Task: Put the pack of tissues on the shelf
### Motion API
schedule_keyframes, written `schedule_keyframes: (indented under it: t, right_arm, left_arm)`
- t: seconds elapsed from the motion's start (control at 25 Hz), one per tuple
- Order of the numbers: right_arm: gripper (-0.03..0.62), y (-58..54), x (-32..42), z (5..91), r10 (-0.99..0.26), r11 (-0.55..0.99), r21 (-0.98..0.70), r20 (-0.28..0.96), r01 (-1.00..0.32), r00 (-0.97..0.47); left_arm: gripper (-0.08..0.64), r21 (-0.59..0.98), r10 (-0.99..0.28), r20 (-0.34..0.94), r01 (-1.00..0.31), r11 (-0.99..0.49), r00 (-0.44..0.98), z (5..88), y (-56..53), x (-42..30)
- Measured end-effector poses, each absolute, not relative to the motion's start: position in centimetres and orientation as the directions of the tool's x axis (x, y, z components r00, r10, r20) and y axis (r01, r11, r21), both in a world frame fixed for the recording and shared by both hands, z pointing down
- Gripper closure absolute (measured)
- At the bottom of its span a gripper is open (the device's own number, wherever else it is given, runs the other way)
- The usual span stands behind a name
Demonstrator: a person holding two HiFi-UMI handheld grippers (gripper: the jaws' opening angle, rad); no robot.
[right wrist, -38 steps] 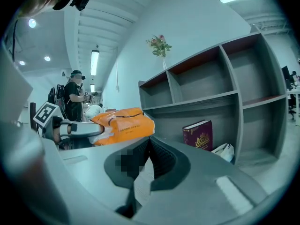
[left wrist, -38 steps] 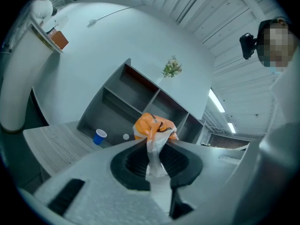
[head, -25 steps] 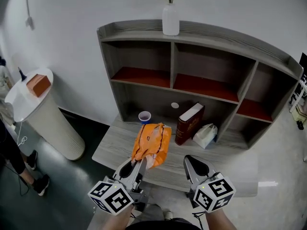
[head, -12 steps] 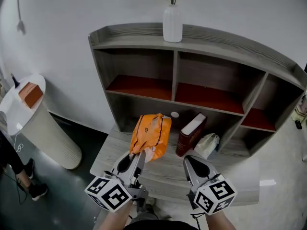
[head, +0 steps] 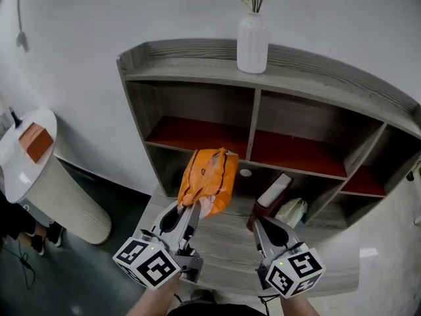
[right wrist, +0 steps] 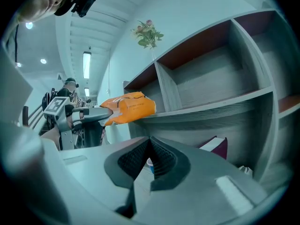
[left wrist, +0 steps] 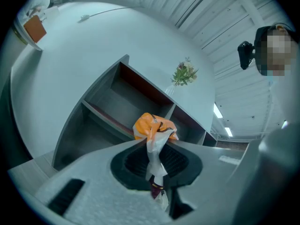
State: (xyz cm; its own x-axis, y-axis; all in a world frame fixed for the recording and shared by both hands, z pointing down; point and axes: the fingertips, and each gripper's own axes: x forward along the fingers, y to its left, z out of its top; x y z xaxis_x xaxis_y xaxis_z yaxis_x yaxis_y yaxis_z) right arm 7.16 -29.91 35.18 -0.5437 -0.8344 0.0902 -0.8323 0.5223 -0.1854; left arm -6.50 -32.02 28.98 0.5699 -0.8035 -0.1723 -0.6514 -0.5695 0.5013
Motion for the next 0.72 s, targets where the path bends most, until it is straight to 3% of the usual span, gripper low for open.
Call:
schedule_keyframes:
  t: [0.72]
  right_arm:
    - [0.597, -34.5, 7.5, 35.5, -0.869, 0.45, -0.203, 0.126, -0.869, -0.479]
  left_arm:
    - [0.515, 0.493, -0.787, -0.144, -0.646, -0.583, 0.601, 27.4, -39.2, -6.0]
